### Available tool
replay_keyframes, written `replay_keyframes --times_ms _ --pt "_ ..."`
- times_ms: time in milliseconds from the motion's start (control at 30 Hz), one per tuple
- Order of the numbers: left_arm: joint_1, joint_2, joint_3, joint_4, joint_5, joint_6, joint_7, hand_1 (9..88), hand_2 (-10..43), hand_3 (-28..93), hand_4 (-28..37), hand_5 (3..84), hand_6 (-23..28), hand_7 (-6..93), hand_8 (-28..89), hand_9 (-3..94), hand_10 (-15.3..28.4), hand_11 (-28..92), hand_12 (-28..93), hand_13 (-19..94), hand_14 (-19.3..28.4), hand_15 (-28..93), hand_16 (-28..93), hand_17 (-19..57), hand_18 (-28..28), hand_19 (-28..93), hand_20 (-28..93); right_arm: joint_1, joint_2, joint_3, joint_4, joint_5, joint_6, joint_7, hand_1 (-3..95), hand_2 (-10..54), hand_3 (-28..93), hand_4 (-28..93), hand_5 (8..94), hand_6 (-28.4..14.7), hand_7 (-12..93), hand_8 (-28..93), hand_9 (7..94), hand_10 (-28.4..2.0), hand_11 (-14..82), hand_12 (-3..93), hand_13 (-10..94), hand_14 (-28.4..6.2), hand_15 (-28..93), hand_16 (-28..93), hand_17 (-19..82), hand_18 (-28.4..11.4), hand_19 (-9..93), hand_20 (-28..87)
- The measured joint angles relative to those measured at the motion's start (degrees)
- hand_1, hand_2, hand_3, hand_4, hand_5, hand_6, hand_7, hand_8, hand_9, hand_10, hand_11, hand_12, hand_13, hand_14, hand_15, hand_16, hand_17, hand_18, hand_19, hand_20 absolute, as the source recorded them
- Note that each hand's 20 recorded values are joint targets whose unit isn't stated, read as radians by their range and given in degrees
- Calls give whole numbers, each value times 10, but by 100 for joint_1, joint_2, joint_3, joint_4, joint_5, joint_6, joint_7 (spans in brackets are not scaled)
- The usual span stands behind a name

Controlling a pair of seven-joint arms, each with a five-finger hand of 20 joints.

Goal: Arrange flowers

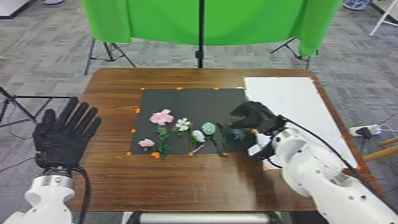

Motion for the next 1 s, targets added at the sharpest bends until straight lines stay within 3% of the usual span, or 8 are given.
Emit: replay_keyframes --times_ms 167,300,433,600,800,1000 --pt "-18 21 13 37 2 -136 45 201 136 755 -283 386 60 42 -70 313 111 73 97 214 86 96 -29 -33 102 143 116 -289 -291 706 -127 604 545 49 225 53 768 -283 427 -39 113 -103 336 -138 50 105 258 -159 46 205 83 -164 393 142" --pt "-33 57 14 59 45 -237 76 197 140 751 -283 380 56 39 -70 307 110 66 95 208 82 84 -29 -31 99 138 117 -756 -483 1642 -313 2203 832 -620 220 62 784 -281 436 -27 113 -102 357 -131 34 106 259 -150 44 205 87 -159 340 137" --pt "-81 103 12 71 233 -248 82 194 143 750 -283 373 56 35 -71 303 109 63 93 205 78 77 -29 -28 94 133 116 -1295 -557 2524 -473 3297 451 -1582 172 79 788 -282 428 -13 101 -103 360 -116 30 105 257 -136 42 196 96 -150 276 145" --pt "-194 164 18 100 521 -272 69 200 138 756 -283 369 55 33 -70 298 108 61 93 202 76 71 -28 -27 92 129 117 -1879 -708 3154 -626 4419 115 -1928 99 68 792 -279 392 -10 72 -93 347 -116 26 96 250 -129 39 180 104 -145 226 156" --pt "-206 177 -1 84 572 -342 45 207 135 756 -283 371 55 36 -69 300 108 66 94 203 78 74 -25 -27 92 128 119 -2667 -1140 3536 -863 6313 -103 -1995 94 65 787 -274 390 -15 65 -90 346 -118 26 94 250 -130 43 174 106 -144 211 167" --pt "-126 165 -50 55 630 -430 16 209 134 755 -283 375 56 38 -70 302 108 66 93 204 80 79 -24 -27 92 129 120 -3147 -1232 3542 -961 6573 -132 -1982 95 69 785 -272 394 -21 63 -90 349 -119 28 94 255 -130 48 171 106 -146 213 174"
